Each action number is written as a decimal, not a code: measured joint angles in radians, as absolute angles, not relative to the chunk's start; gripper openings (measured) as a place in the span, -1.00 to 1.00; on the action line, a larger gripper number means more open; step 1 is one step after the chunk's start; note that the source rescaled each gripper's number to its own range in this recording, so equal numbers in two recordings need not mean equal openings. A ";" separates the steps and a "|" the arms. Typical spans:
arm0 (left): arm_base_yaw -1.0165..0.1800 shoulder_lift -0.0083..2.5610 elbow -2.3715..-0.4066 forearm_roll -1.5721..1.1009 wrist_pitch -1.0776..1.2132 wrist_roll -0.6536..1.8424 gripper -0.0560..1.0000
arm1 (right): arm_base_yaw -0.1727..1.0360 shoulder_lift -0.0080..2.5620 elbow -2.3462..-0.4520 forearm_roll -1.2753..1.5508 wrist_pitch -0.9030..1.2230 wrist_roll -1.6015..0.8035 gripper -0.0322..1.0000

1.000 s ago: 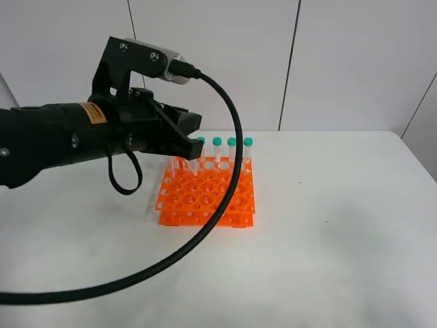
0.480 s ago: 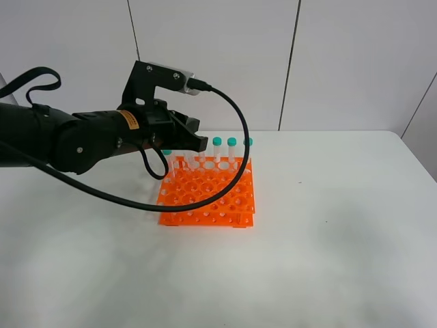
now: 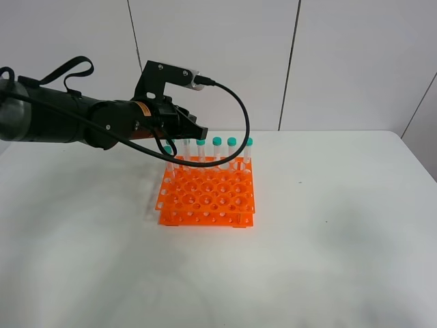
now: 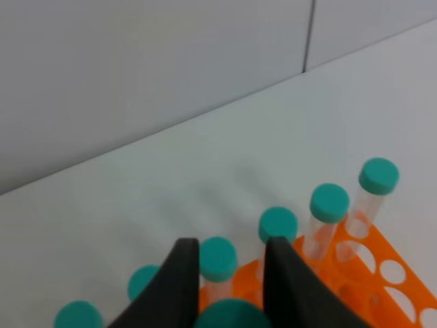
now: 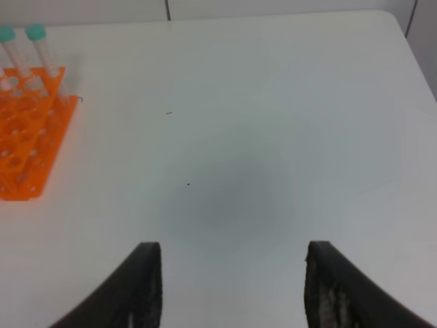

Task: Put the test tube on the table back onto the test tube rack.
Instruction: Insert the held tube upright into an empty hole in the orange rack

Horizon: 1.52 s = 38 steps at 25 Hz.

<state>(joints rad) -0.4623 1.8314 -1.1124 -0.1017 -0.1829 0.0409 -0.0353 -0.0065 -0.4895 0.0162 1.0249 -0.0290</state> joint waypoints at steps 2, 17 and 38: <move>-0.453 1.848 -1.125 -0.102 -0.183 0.041 -0.89 | -0.035 -0.006 -0.489 0.016 1.025 -0.029 -0.03; -0.432 1.901 -1.140 -0.102 -0.193 0.010 -0.89 | -0.035 -0.006 -0.489 0.016 1.025 -0.029 -0.03; -0.442 1.935 -1.179 -0.102 -0.158 0.010 -0.89 | -0.035 -0.006 -0.489 0.016 1.025 -0.029 -0.03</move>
